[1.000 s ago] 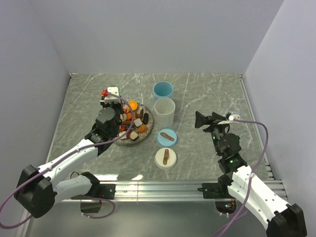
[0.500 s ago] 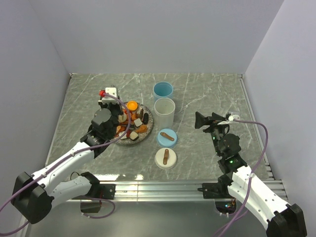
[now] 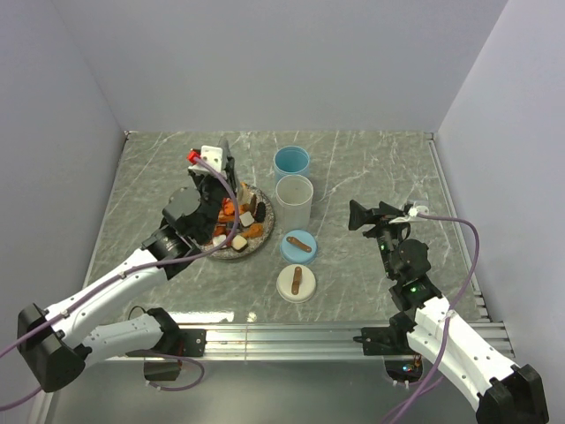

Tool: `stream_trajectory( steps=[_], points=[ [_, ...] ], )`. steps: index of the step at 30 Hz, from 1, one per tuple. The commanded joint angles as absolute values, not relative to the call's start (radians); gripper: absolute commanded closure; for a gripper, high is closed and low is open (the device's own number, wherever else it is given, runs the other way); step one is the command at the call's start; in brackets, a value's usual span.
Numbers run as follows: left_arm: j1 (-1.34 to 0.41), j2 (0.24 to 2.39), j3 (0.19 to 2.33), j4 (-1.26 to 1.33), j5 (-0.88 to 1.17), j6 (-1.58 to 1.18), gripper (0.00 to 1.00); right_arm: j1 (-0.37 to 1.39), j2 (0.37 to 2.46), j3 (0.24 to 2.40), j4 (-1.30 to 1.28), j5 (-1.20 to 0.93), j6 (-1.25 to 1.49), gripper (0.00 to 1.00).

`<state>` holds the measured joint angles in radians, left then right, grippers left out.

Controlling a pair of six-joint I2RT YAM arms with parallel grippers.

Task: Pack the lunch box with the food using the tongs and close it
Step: Pick up the food using the clamp, then place the food into the lunch box

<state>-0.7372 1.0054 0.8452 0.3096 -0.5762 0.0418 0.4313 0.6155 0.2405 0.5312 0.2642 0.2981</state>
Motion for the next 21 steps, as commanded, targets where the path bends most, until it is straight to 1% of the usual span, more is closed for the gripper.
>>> stream_trajectory(
  steps=[1, 4, 13, 21],
  points=[
    [-0.801, 1.012, 0.948, 0.322, -0.503, 0.080, 0.91, 0.423, 0.604, 0.236, 0.568, 0.278, 0.291, 0.02],
    [-0.839, 1.034, 1.003, 0.308, -0.436, 0.072, 0.91, 0.423, 0.604, 0.238, 0.566, 0.279, 0.291, 0.02],
    [-0.925, 1.149, 1.117, 0.331, -0.380, 0.109, 0.91, 0.425, 0.603, 0.236, 0.568, 0.279, 0.291, 0.02],
    [-0.928, 1.250, 1.192, 0.350, -0.333, 0.120, 0.91, 0.425, 0.600, 0.233, 0.569, 0.273, 0.291, 0.02]
  ],
)
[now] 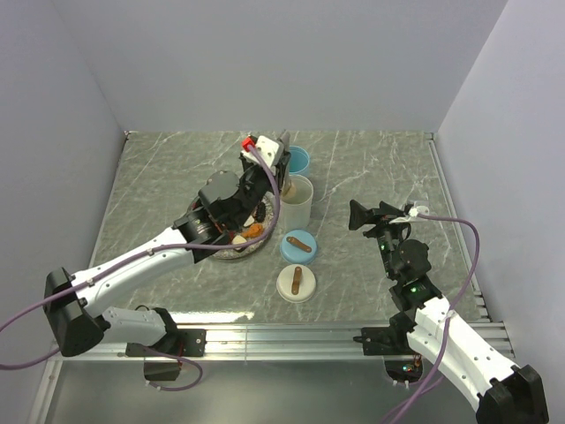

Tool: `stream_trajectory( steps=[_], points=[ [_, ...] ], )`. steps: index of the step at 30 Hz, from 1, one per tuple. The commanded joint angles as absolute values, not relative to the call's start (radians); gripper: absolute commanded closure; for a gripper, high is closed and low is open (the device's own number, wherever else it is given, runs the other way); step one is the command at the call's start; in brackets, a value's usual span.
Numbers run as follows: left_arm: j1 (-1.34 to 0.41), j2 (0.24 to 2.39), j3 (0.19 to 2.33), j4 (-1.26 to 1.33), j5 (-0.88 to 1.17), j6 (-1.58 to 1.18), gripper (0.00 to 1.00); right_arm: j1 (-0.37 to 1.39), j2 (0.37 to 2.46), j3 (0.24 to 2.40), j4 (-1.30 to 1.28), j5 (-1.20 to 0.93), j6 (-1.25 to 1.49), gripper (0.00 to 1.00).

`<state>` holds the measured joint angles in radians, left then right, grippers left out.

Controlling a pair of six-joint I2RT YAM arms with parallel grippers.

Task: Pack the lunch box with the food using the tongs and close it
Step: Place the food into the lunch box

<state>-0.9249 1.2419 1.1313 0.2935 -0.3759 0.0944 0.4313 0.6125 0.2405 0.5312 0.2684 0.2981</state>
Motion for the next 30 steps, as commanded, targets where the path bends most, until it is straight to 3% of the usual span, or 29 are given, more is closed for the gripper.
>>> stream_trajectory(
  steps=[1, 7, 14, 20, 30],
  points=[
    [-0.930, 1.265, 1.201, 0.353, -0.321, 0.120, 0.91, 0.425, 0.603, 0.233, 0.569, 0.273, 0.291, 0.02],
    [-0.928, 1.319, 1.244, 0.356, -0.322, 0.130, 0.90, 0.425, 0.600, 0.233, 0.571, 0.267, 0.290, 0.02],
    [-0.930, 1.339, 1.241, 0.390, -0.342, 0.133, 0.68, 0.425, 0.609, 0.236, 0.571, 0.265, 0.288, 0.02],
    [-0.930, 1.336, 1.235, 0.403, -0.333, 0.137, 0.60, 0.425, 0.612, 0.236, 0.574, 0.262, 0.288, 0.02],
    [-0.930, 1.321, 1.211, 0.425, -0.368, 0.150, 0.61, 0.425, 0.621, 0.239, 0.577, 0.261, 0.287, 0.02]
  ],
)
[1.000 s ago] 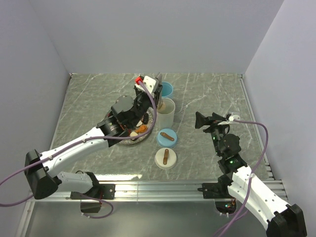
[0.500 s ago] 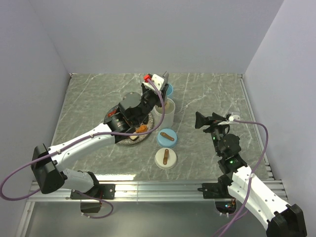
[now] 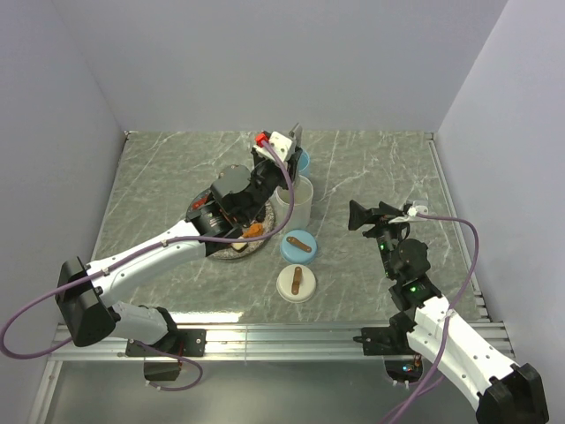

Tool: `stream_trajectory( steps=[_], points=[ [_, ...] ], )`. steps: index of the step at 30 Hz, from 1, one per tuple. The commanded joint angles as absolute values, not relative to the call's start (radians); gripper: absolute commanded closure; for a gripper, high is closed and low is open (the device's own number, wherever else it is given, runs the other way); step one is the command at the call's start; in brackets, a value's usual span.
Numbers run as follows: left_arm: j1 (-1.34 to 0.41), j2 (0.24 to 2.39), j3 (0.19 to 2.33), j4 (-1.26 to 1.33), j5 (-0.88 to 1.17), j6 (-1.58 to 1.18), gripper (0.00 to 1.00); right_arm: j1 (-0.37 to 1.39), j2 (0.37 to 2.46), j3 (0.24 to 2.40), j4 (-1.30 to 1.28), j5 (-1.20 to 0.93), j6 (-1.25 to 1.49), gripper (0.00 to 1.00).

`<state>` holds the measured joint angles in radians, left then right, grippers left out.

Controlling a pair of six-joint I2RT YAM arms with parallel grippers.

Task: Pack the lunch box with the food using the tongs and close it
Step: Place the food into the lunch box, then pick up the food using the clamp

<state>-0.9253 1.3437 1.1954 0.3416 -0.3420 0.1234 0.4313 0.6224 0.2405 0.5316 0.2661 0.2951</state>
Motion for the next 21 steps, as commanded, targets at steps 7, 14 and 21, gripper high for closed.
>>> stream_trajectory(
  steps=[7, 14, 21],
  points=[
    [-0.928, 1.132, 1.068, 0.474, -0.586, 0.207, 0.62, 0.423, 0.618, 0.235, 0.581, 0.261, 0.285, 0.02],
    [-0.922, 0.940, 0.853, 0.495, -0.856, 0.203, 0.61, 0.425, 0.615, 0.236, 0.580, 0.258, 0.285, 0.02],
    [-0.709, 0.838, 0.642, 0.420, -0.868, -0.050, 0.59, 0.423, 0.611, 0.233, 0.578, 0.253, 0.288, 0.02]
  ],
)
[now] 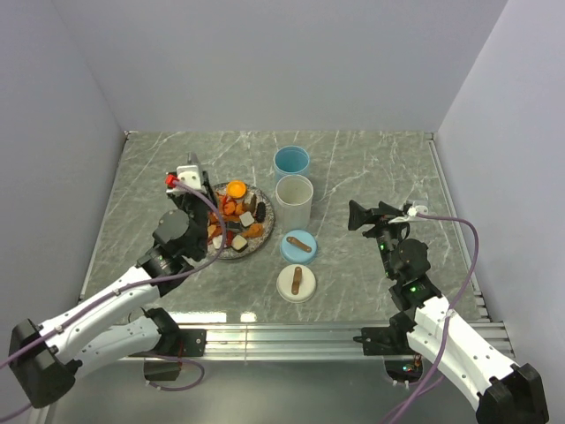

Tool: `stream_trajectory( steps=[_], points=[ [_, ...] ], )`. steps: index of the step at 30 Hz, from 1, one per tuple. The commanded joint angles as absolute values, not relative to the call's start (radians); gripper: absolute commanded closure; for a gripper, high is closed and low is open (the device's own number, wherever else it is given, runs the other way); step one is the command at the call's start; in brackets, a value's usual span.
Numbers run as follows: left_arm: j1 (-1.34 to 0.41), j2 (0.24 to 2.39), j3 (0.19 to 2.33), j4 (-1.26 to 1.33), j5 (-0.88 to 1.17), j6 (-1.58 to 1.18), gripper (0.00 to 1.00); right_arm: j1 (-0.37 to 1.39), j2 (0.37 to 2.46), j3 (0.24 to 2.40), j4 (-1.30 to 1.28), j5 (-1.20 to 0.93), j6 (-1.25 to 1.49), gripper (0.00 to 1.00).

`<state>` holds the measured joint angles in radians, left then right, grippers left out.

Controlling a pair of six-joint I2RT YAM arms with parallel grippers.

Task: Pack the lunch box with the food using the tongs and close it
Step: Pick up the food using the clamp

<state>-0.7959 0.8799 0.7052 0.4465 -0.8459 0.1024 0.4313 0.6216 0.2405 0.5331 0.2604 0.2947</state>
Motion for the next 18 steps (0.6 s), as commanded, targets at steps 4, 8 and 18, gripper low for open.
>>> stream_trajectory(
  steps=[4, 8, 18],
  points=[
    [-0.646, 0.795, 0.569, 0.420, -0.906, -0.109, 0.57, 0.425, 0.614, 0.233, 0.580, 0.250, 0.287, 0.02],
    [-0.620, 0.773, 0.497, 0.469, -0.945, -0.112, 0.56, 0.425, 0.614, 0.233, 0.581, 0.247, 0.287, 0.02],
    [-0.566, 0.739, 0.426, 0.571, -0.911, -0.100, 0.55, 0.423, 0.606, 0.229, 0.586, 0.233, 0.285, 0.02]
  ],
)
